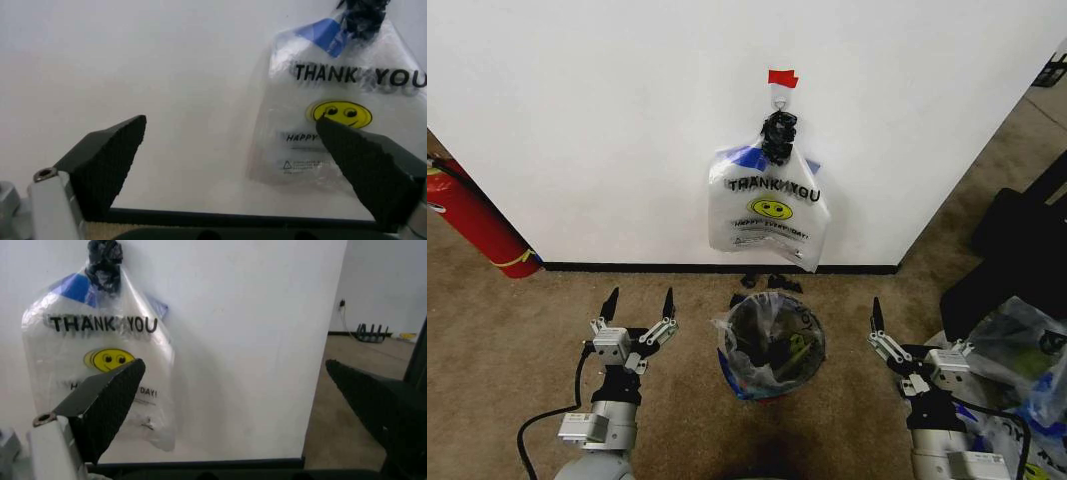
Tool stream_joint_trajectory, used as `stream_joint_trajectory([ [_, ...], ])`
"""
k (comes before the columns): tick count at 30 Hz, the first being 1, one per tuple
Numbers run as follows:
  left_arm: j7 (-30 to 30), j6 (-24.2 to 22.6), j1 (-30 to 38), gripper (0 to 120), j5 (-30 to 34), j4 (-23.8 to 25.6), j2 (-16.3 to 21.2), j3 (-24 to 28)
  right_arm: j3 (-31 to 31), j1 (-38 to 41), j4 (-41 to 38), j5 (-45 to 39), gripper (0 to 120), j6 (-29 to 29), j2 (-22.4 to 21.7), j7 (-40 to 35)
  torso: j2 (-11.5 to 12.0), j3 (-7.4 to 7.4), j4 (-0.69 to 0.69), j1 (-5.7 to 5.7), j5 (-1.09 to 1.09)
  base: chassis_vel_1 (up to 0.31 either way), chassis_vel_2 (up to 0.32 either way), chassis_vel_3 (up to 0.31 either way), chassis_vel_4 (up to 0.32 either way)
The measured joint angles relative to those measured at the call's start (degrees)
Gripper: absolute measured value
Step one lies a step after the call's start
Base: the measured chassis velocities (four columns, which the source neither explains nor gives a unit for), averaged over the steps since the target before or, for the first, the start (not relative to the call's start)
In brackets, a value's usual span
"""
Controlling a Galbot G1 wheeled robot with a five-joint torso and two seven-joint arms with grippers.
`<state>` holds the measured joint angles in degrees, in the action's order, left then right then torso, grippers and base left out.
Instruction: Pick up the garbage bag from the wall and place it over the trash bin.
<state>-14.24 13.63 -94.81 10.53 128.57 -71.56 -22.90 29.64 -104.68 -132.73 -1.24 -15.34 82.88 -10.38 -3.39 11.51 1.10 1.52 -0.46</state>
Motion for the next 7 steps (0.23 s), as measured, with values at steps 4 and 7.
stream_joint_trajectory([
  [4, -0.03, -0.34, 0.15, 100, -0.07, 0.46, -0.14, 0.2, -0.01, -0.01, -0.17, -0.06, 100, 0.37, -0.18, 0.01, 0.0, 0.0, 0.0, 0.0, 0.0, 0.0, 0.0, 0.0, 0.0],
  [7, -0.09, -0.41, 0.35, 100, -0.07, 0.46, 0.05, -0.02, 0.02, -0.02, -0.24, -0.1, 100, 0.37, -0.24, 0.0, 0.0, 0.0, 0.0, 0.0, 0.0, 0.0, 0.0, 0.0, 0.0],
])
